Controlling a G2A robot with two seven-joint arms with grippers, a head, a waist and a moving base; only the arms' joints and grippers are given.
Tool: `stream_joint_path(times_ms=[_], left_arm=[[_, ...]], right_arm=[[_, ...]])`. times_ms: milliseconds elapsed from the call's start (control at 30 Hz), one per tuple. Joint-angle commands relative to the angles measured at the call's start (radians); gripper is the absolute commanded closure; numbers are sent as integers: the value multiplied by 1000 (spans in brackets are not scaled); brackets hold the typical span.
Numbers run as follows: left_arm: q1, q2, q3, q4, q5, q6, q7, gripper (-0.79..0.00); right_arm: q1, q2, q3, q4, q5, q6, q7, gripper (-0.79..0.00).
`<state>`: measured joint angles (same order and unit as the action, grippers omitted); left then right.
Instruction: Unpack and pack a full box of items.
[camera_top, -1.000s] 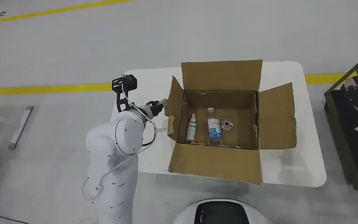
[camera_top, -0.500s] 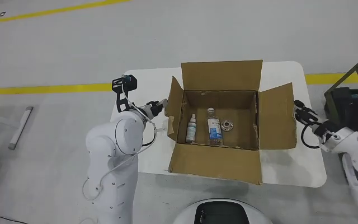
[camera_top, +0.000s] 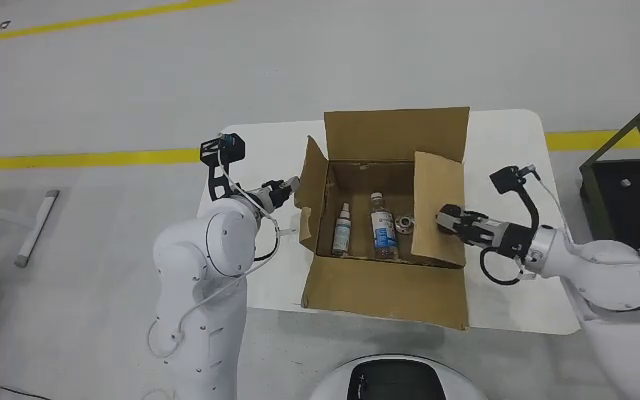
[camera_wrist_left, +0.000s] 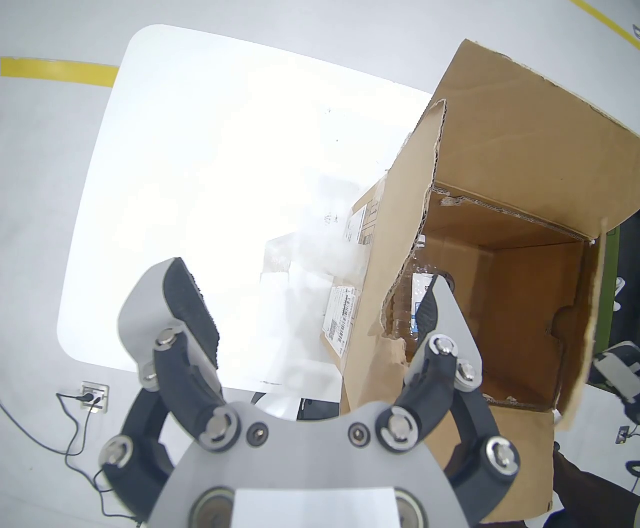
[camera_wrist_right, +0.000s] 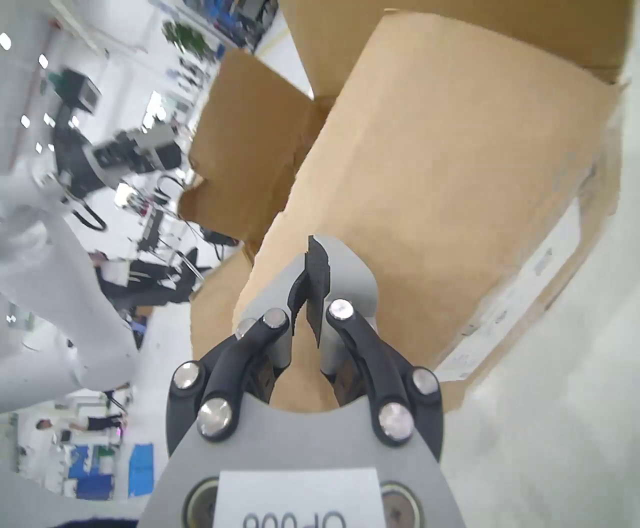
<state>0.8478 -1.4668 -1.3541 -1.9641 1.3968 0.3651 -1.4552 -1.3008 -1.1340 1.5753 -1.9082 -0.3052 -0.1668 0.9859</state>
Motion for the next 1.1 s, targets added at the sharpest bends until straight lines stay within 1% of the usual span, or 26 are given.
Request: stream_joint_path(times_ms=[0, 100, 267, 300, 333, 367, 400, 433, 500, 600, 667, 800, 933, 1000, 1067], left_arm=[[0, 0, 0, 0, 0, 0, 0, -785], [0, 0, 0, 0, 0, 0, 0, -785], [0, 0, 0, 0, 0, 0, 0, -785], [9, 0, 0, 2, -2, -5, 19, -690], [23, 0, -2, 2, -13, -12, 46, -382], [36, 1, -6, 2, -21, -19, 64, -305], [46, 3, -6, 5, -7, -37, 78, -55], [56, 5, -4, 5, 8, -51, 88, 0], [76, 6, -3, 7, 29, -60, 104, 0], [97, 7, -3, 13, 67, -43, 133, 0], [104, 7, -4, 1, 96, -14, 171, 0], [102, 3, -13, -26, 104, 38, 226, 0], [97, 2, -27, -20, 106, 40, 227, 0], [100, 3, -30, 8, 113, 34, 211, 0], [107, 0, -27, 36, 89, 41, 205, 0]], right_arm=[[11, 2, -32, 9, -45, -3, 17, 0], [21, 4, -59, 22, -62, -1, 14, 0], [33, 8, -70, 35, -69, 8, 12, 0], [35, 9, -65, 36, -62, 7, 8, 0], [37, 10, -58, 35, -62, 8, 1, 0], [37, 12, -48, 30, -54, 5, -11, 0], [37, 13, -33, 27, -55, 6, -27, 0], [35, 15, -18, 22, -60, 9, -42, 0], [30, 18, 20, 8, -67, 17, -86, 0], [22, 22, 77, 8, -66, 50, -140, 0], [22, 23, 109, 22, -40, 77, -169, 0], [27, 28, 147, 53, -22, 100, -184, 0], [28, 33, 165, 75, -26, 109, -191, 0], [36, 35, 172, 105, -37, 119, -211, 0], [57, 34, 179, 158, 1, 146, -244, 0]])
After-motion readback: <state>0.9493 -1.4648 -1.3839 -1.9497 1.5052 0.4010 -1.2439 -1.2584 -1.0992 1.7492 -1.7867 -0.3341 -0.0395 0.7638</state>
